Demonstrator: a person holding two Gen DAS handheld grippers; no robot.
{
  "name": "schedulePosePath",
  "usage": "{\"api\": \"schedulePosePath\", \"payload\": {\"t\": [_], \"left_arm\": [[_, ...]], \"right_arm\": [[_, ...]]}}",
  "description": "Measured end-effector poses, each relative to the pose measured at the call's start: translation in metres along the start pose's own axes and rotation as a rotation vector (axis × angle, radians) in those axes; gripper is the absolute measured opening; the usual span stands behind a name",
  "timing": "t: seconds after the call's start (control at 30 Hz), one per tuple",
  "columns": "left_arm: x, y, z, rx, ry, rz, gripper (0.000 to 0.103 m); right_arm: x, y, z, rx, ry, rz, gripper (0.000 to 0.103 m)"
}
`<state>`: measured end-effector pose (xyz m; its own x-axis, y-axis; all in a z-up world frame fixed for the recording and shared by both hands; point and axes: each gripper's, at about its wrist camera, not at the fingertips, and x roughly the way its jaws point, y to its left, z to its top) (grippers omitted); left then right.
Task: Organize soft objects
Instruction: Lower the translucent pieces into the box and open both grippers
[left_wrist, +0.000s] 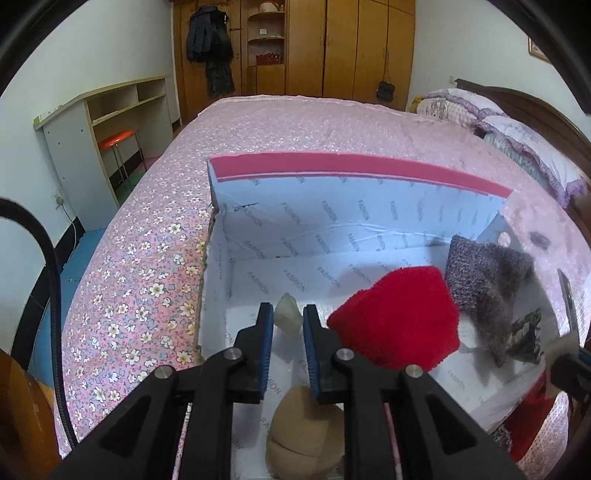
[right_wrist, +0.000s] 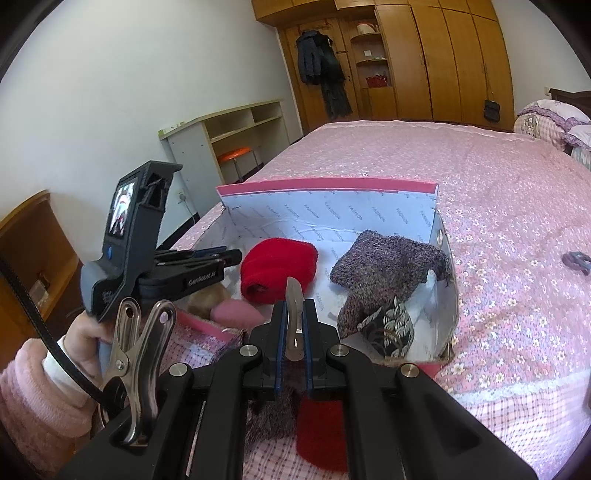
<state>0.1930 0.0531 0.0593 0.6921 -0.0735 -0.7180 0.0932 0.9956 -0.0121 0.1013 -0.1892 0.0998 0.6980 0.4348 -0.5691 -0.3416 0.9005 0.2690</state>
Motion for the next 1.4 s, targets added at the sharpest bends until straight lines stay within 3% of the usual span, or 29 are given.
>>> {"api": "schedulePosePath", "payload": {"t": [0.67,0.93,1.4], "left_arm": [[0.002,-0.011,-0.003,0.027,0.0,0.023,0.023],[-0.001,-0.007,-0.003,0.014,0.005,0.013,0.023],[-0.017,-0.003,0.0,0.002,-0.02,-0.01,0.034]], "right_arm": [[0.035,-0.019,0.0,0.038,0.055,-0.043,0.01],[0.031,-0.019,0.002,0.043,0.043,-0.056,0.026],[0.018,-0.018,-0.001,0.046,0.028,-0.057,0.027]]}}
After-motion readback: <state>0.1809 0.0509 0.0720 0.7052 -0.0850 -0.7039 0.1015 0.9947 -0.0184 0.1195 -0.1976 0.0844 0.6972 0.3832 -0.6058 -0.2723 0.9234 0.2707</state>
